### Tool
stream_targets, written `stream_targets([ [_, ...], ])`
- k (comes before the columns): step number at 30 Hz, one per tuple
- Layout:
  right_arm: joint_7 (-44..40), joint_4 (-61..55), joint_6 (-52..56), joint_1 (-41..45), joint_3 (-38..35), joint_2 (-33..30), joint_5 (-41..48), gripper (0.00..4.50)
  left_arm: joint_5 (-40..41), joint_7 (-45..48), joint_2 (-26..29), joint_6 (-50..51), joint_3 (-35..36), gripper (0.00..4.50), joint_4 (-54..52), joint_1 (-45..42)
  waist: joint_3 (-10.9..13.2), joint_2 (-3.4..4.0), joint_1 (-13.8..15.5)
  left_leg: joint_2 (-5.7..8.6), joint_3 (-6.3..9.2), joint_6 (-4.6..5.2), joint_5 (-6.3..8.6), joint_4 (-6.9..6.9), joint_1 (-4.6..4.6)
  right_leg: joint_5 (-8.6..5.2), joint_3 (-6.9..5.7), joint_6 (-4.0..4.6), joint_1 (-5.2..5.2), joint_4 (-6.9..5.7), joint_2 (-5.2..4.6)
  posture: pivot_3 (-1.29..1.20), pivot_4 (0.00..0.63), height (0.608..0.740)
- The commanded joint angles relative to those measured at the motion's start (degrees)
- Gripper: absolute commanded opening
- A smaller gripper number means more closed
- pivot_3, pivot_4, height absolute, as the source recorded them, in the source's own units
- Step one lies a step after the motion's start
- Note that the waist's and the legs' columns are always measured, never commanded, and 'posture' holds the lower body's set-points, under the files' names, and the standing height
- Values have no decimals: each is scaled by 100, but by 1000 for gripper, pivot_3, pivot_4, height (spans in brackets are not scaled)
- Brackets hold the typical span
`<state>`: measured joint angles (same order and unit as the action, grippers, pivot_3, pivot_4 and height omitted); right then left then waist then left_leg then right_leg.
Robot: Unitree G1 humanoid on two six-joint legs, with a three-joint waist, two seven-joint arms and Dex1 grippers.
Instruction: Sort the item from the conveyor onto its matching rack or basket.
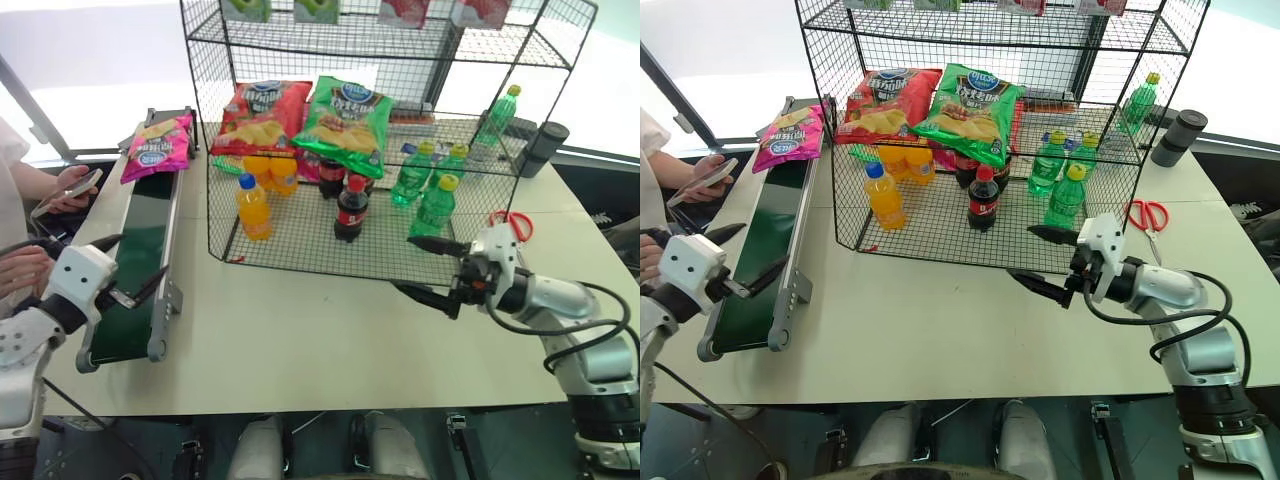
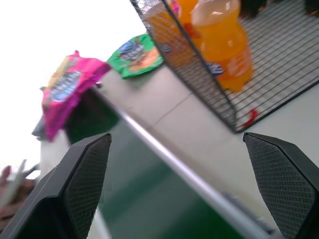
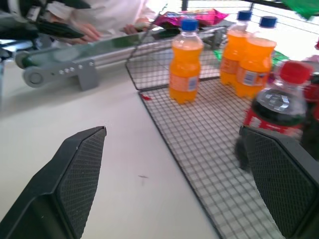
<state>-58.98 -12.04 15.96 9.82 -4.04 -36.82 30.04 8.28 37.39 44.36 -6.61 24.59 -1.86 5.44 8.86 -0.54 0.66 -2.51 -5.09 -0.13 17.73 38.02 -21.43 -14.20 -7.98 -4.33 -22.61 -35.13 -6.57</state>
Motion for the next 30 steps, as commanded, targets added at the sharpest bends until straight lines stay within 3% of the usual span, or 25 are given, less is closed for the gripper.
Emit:
stream_targets([
  [1, -36, -232, -37, 189, 129, 73, 16, 4465, -851, -452, 312, -808, 302, 4500, 97, 240, 0, 0, -11, 0, -2, 0, 0, -1, 0, 0, 0, 0, -2, 0, 0, 0, 150, 740],
  [5, -52, -270, -43, 422, 389, 343, 107, 4465, -1694, -958, 537, -1256, 468, 4500, 68, 622, 0, -1, -19, -2, -3, 0, 0, -2, 0, 0, 0, 1, -5, -1, -1, 0, 150, 740],
  [14, -526, -81, -545, 482, 830, 378, -272, 4465, -2560, -1640, 697, -1544, 399, 4500, 356, 946, -2, -4, 5, -1, -5, 1, 1, -3, -2, 0, -2, 1, -18, 0, -15, 0, 150, 740],
  [21, -551, -128, -20, 356, 672, 469, 210, 4465, -2762, -1902, 770, -1712, 118, 4500, 716, 774, -3, -5, -3, -4, -7, 1, 1, -4, -3, 1, -2, 0, -11, -3, -16, 0, 150, 740],
  [30, -369, -245, -306, 146, 638, 479, 16, 4465, -2922, -2088, 833, -1876, -227, 4500, 1096, 491, -3, -5, -7, -4, -11, 1, 2, -5, -3, 1, -1, 0, -12, -5, -17, 0, 150, 740],
])
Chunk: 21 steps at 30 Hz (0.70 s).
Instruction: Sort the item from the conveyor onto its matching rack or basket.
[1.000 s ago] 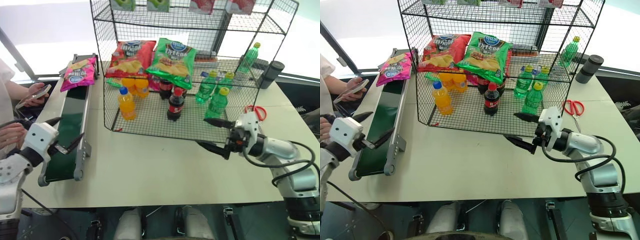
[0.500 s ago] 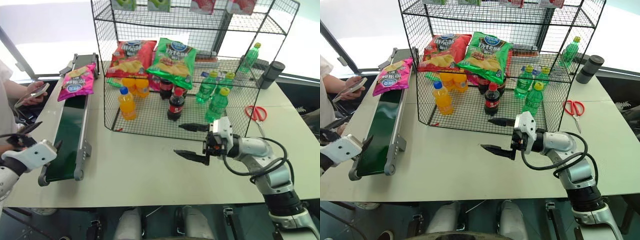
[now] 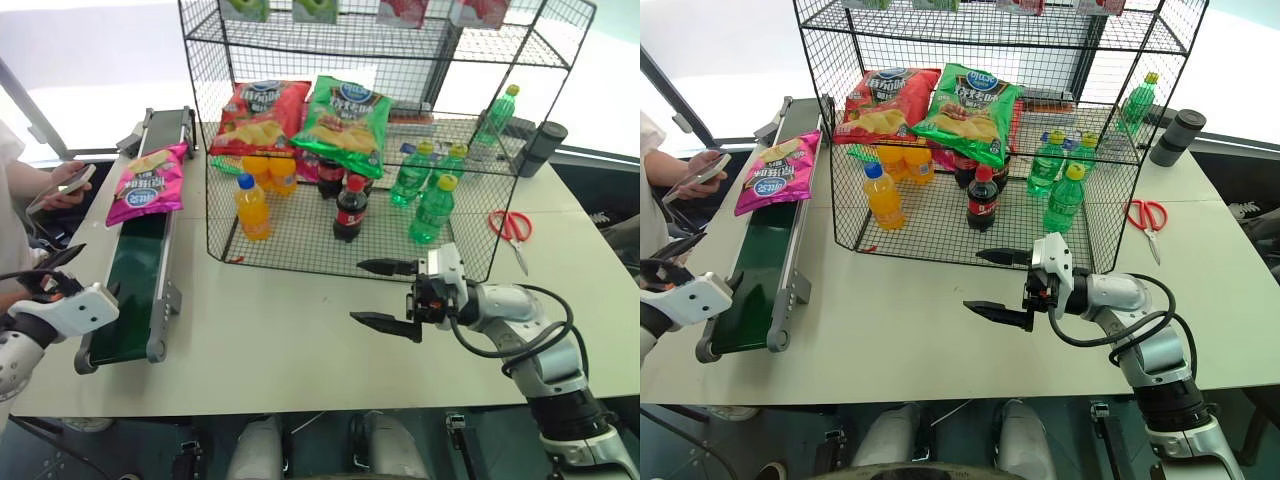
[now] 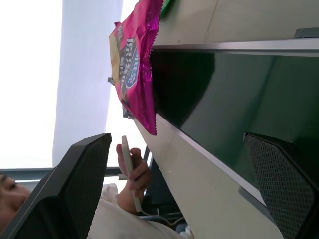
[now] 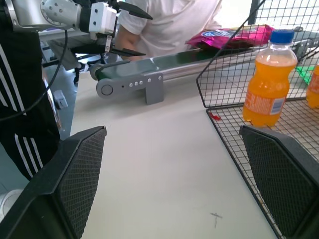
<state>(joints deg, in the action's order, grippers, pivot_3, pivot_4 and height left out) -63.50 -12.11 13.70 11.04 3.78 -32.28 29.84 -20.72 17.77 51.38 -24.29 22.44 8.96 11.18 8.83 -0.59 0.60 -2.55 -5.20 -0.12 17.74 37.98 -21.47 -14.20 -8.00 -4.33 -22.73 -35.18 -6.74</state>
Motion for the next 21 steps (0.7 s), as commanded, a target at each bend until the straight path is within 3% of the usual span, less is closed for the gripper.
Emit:
stream_targets([
  [1, 103, -241, -90, 26, -150, 9, 22, 4465, -11, -121, 131, -100, -43, 4500, 54, -110, 0, 0, -1, 0, 0, 0, 0, 0, 1, 0, 0, 0, 0, -1, 0, 0, 150, 740],
  [21, 175, -49, -284, 119, -142, -44, -238, 4465, -43, -301, 142, -229, -437, 4500, 400, -347, -1, -2, -1, -1, -5, 0, 0, 0, 2, 0, 1, 0, 0, -2, 1, 0, 150, 740],
])
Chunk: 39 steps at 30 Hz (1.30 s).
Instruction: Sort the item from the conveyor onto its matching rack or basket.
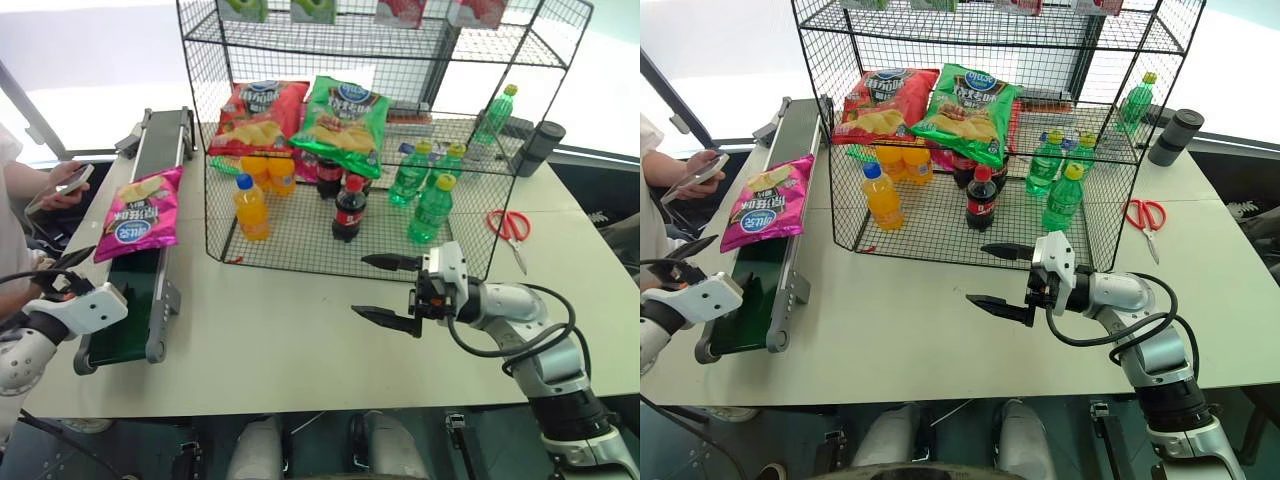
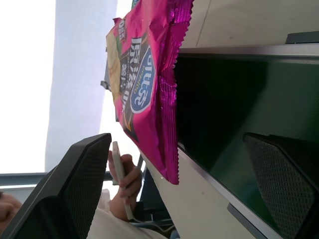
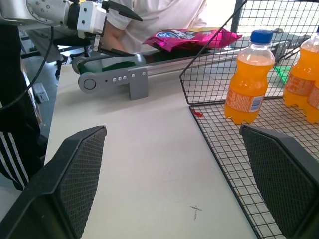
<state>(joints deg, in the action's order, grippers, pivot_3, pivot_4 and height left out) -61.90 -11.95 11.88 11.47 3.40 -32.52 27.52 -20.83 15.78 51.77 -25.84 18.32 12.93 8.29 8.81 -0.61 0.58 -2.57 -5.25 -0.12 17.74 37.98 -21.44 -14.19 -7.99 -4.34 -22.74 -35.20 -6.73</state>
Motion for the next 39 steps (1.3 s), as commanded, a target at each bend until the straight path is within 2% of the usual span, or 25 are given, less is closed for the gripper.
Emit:
stream_targets([
  [1, 16, -74, -98, 75, -97, -21, -15, 4465, -32, -105, 106, -81, -36, 4500, 11, -69, 0, 0, 1, 0, 0, 0, 0, 0, 0, 0, 0, 0, 0, 0, 0, 0, 150, 740],
  [18, 91, -73, -148, 84, -67, -19, -218, 4465, -38, -205, 105, -130, -329, 4500, 200, -331, -1, -1, 0, 1, -3, 0, 0, 0, 2, 0, 0, 0, 0, -3, 2, 0, 150, 740],
  [21, 118, -85, -124, 127, -70, -11, -234, 4465, 228, 12, 74, -218, -388, 4500, 178, -331, -1, -1, 2, 1, -3, 0, 0, 0, 2, 0, 0, 0, 0, -3, 2, 0, 150, 740],
  [22, 125, -83, -120, 137, -71, -9, -237, 4500, 294, 60, 60, -225, -382, 3992, 145, -315, -1, -1, 0, 1, -3, 0, 0, 0, 2, 0, 0, 0, 1, -3, 2, 0, 150, 740],
  [24, 132, -79, -120, 147, -68, -11, -248, 4500, 231, 6, 67, -224, -367, 3276, 108, -306, -2, -3, 0, 2, -4, 0, 0, 0, 1, 0, 0, 0, 0, -3, 2, 0, 150, 740],
  [26, 144, -61, -124, 172, -62, -5, -255, 4500, 249, 57, 69, -193, -394, 2232, 147, -334, -2, -3, 0, 1, -4, 0, 0, 0, 1, 0, 0, 0, 0, -3, 2, 0, 150, 740],
  [29, 150, -23, -139, 198, -53, 3, -272, 4500, 282, 89, 54, -163, -396, 899, 163, -351, -2, -3, 0, 2, -4, 0, 0, 1, 1, 0, 0, 0, 0, -4, 4, 0, 150, 740],
  [30, 149, -7, -149, 205, -51, 7, -279, 4500, 259, 49, 50, -169, -375, 263, 151, -351, -2, -3, 0, 2, -4, 0, 0, 0, 2, 0, 0, 0, 0, -4, 5, 0, 150, 740],
  [31, 150, 7, -154, 210, -50, 10, -285, 4500, 243, 25, 51, -168, -358, 57, 139, -353, -2, -3, 0, 2, -4, 0, 0, 0, 2, 0, 0, 0, 0, -4, 5, 0, 150, 740],
  [34, 142, 68, -191, 220, -43, 19, -320, 4500, 463, 17, -12, -92, -213, 57, 120, -432, -2, -3, 0, 2, -4, 0, 0, 0, 2, 0, 0, 0, 0, -4, 5, 0, 150, 740],
  [37, 122, 113, -224, 228, -41, 15, -368, 4500, 1371, 324, -133, 106, 137, 57, 19, -588, -2, -4, -1, 2, -5, 0, -1, 1, 1, 0, 0, -1, 0, -4, 5, 0, 150, 740],
  [39, 108, 137, -250, 234, -34, -2, -403, 4500, 2397, 893, -181, 387, 417, 57, -210, -665, -7, -12, -3, 1, -4, 0, -1, 1, 1, 0, 0, -1, 0, -5, 1, 0, 150, 740],
])
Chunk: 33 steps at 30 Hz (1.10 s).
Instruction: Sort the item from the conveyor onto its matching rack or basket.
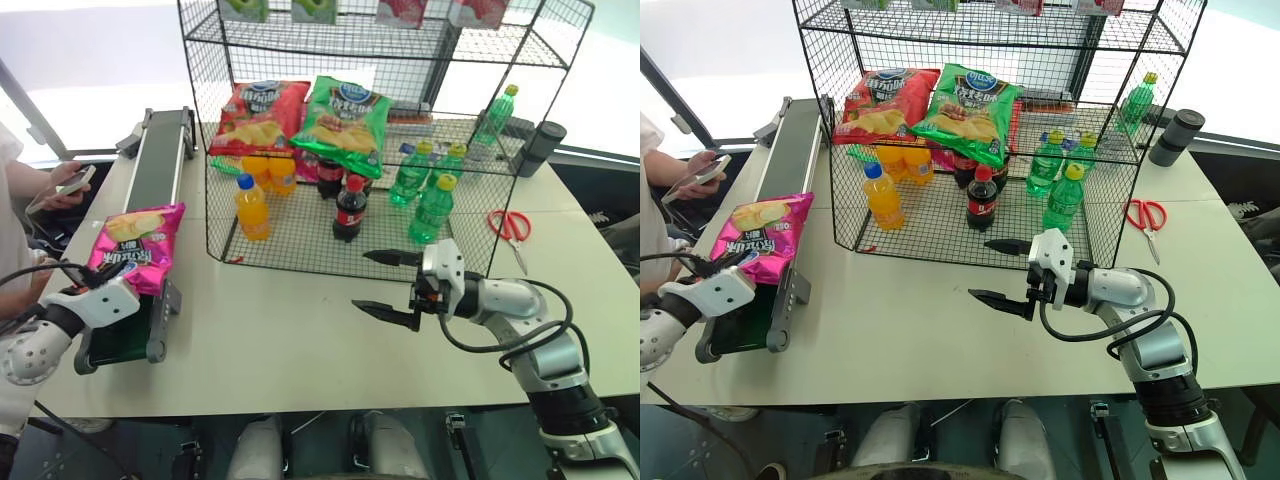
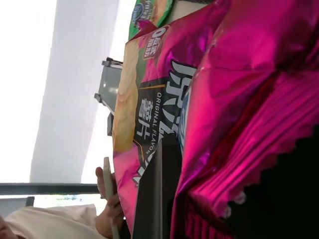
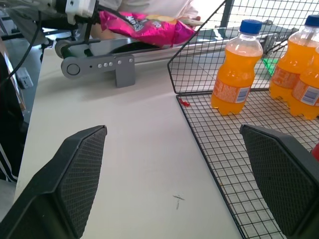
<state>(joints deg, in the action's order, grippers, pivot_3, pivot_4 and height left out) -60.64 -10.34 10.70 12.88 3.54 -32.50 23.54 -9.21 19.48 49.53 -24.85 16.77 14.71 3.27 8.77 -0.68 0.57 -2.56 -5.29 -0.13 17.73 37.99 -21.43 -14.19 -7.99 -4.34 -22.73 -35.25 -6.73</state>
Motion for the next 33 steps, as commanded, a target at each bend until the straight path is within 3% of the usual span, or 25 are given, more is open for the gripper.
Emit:
stream_targets([
  [1, -27, 3, -154, 96, -49, -7, -18, 4500, 2000, 916, -21, 572, 767, 57, -613, -193, -3, -5, -3, -1, 1, 0, 0, 0, 0, 0, 0, 0, 0, 0, -1, 0, 150, 740],
  [6, -63, 71, -165, 155, -60, -22, -7, 4500, 5071, 3125, 208, 2649, 1601, 57, -2151, 662, -1, -1, -76, -1, -2, -8, -4, 2, 5, 0, 1, 0, 5, 2, -4, 0, 150, 740],
  [10, -124, 12, 38, 208, -97, -45, 173, 4500, 7050, 3935, 679, 4795, 2478, 57, -2894, 1394, 4, 2, -136, -3, 1, -10, -6, 1, 3, -1, 1, 0, 3, 0, 11, 0, 150, 740],
  [14, -112, -535, 1629, 203, -310, -204, 1446, 4500, 8912, 3977, 874, 6476, 2831, 57, -3382, 1637, 10, 13, -113, -8, 14, -15, -8, 2, 5, -2, 1, 2, 7, -1, 24, 0, 150, 740],
  [17, -142, -945, 3355, 195, -413, -629, 2885, 4500, 9713, 3764, 797, 7089, 2187, 57, -3919, 1459, 14, 21, -93, 2, 22, -13, -7, 3, 4, -2, 2, 3, 11, 4, 15, 0, 150, 740],
  [21, 77, -1002, 3896, 323, -500, -674, 3323, 4500, 10452, 3272, 432, 7412, 1091, 57, -4073, 587, 5, 7, -94, 5, 33, -10, -6, 3, 4, -3, 3, 7, 18, 7, 5, 0, 150, 740],
  [24, 234, -1018, 4304, 454, -601, -656, 3740, 4500, 10537, 3114, 151, 7616, 497, 57, -3884, -29, 6, 12, -111, 6, 32, -12, -6, 3, 4, 2, 3, 11, 18, 5, 21, 0, 150, 740],
  [29, 644, -1172, 4708, 572, -692, -482, 4315, 4500, 10301, 3279, -105, 7941, -35, 57, -3521, -689, 5, 9, -110, 6, 33, -13, -8, 3, 0, 2, 0, 11, 15, 7, 31, 0, 150, 740],
  [33, 731, -1137, 5056, 602, -815, -590, 4755, 4500, 9673, 3496, -325, 7917, -346, 57, -3195, -1077, 5, 9, -103, 9, 31, -13, -9, 3, 1, 2, 1, 10, 16, 8, 29, 0, 150, 740],
])
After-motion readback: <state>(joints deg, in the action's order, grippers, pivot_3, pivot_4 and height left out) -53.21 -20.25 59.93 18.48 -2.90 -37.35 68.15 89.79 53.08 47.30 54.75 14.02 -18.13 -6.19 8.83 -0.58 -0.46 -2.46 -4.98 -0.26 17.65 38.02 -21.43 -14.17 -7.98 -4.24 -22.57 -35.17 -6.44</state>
